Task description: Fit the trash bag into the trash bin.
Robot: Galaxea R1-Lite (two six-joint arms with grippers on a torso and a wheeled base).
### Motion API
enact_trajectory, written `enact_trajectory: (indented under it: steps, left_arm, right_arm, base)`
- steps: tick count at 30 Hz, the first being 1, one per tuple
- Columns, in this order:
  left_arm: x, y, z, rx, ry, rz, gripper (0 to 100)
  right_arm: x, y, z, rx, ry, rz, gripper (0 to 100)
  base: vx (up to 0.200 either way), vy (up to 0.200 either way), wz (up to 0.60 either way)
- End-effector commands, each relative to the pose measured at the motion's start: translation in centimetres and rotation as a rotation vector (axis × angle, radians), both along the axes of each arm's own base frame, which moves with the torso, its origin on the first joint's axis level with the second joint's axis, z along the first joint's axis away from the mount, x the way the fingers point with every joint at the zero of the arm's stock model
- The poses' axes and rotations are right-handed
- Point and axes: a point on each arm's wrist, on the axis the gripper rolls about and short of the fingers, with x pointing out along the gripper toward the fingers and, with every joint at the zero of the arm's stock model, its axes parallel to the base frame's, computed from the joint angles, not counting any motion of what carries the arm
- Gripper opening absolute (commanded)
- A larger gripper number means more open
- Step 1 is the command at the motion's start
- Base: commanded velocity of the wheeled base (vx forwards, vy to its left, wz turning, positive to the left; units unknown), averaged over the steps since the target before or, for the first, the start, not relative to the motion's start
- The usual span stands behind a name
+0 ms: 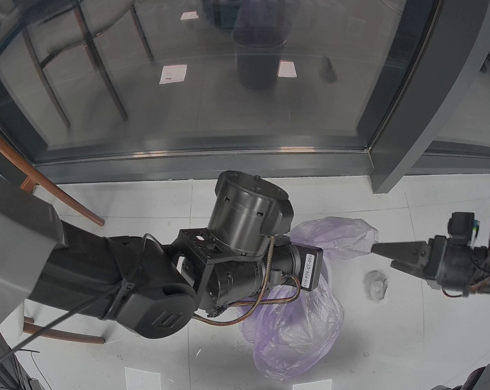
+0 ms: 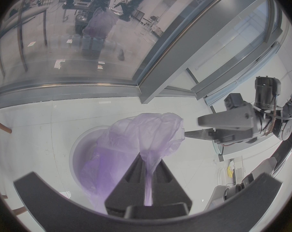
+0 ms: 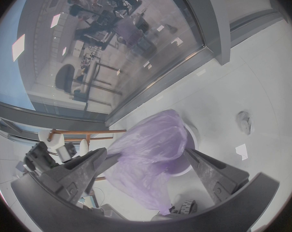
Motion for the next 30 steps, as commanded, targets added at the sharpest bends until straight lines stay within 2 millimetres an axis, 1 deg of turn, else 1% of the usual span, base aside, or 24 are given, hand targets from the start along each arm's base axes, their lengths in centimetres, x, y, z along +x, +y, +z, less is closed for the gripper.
enact_trajectory:
  steps: [1, 5, 10, 15, 18, 24, 25, 27, 28, 29, 30]
  left_arm:
    - [-0.1, -0.2, -0.1, -0.01, 0.013, 0.028, 0]
    - [0.0, -0.2, -0.2, -0.011, 0.016, 0.038, 0]
    - [-0.1, 0.0, -0.4, -0.004, 0.022, 0.042, 0]
    - [0.1, -0.1, -0.1, -0.011, 0.013, 0.049, 0]
    - [0.0, -0.1, -0.3, -0.01, 0.021, 0.05, 0]
    - [0.0, -0.1, -0.3, -0.023, 0.029, 0.064, 0]
    - [0.0, -0.1, -0.2, -0.024, 0.029, 0.064, 0]
    - [0.0, -0.1, -0.2, -0.024, 0.026, 0.068, 0]
    - [0.0, -0.1, -0.2, -0.024, 0.026, 0.068, 0]
    - [0.0, -0.1, -0.2, -0.024, 0.026, 0.068, 0]
    - [0.0, -0.1, -0.2, -0.024, 0.026, 0.068, 0]
  right_arm:
    - [4.7, 0.9, -2.6, -0.029, 0.083, -0.056, 100]
    - [5.3, 1.0, -3.0, -0.04, 0.097, -0.06, 100]
    - [5.9, 1.0, -4.2, -0.103, 0.098, -0.042, 100]
    - [6.5, 1.3, -4.9, -0.136, 0.102, -0.03, 100]
    - [7.6, 1.8, -5.4, -0.15, 0.106, -0.023, 100]
    - [10.5, 3.0, -4.5, -0.14, 0.051, -0.051, 100]
    - [10.6, 3.0, -4.5, -0.14, 0.051, -0.051, 100]
    - [11.5, 3.3, -4.7, -0.145, 0.045, -0.061, 100]
    - [11.5, 3.3, -4.7, -0.145, 0.045, -0.061, 100]
    - [12.0, 3.6, -4.1, -0.139, 0.019, -0.074, 100]
    - [12.0, 3.6, -4.1, -0.139, 0.019, -0.074, 100]
  base:
    - [0.0, 0.0, 0.0]
    - [0.0, 0.0, 0.0]
    - [0.0, 0.0, 0.0]
    - [0.0, 0.0, 0.0]
    - [0.0, 0.0, 0.0]
    - [0.0, 0.0, 0.0]
    - [0.0, 0.0, 0.0]
    - [0.0, 0.0, 0.0]
    - [0.0, 0.0, 0.0]
    - [0.0, 0.0, 0.0]
    - [0.0, 0.0, 0.0]
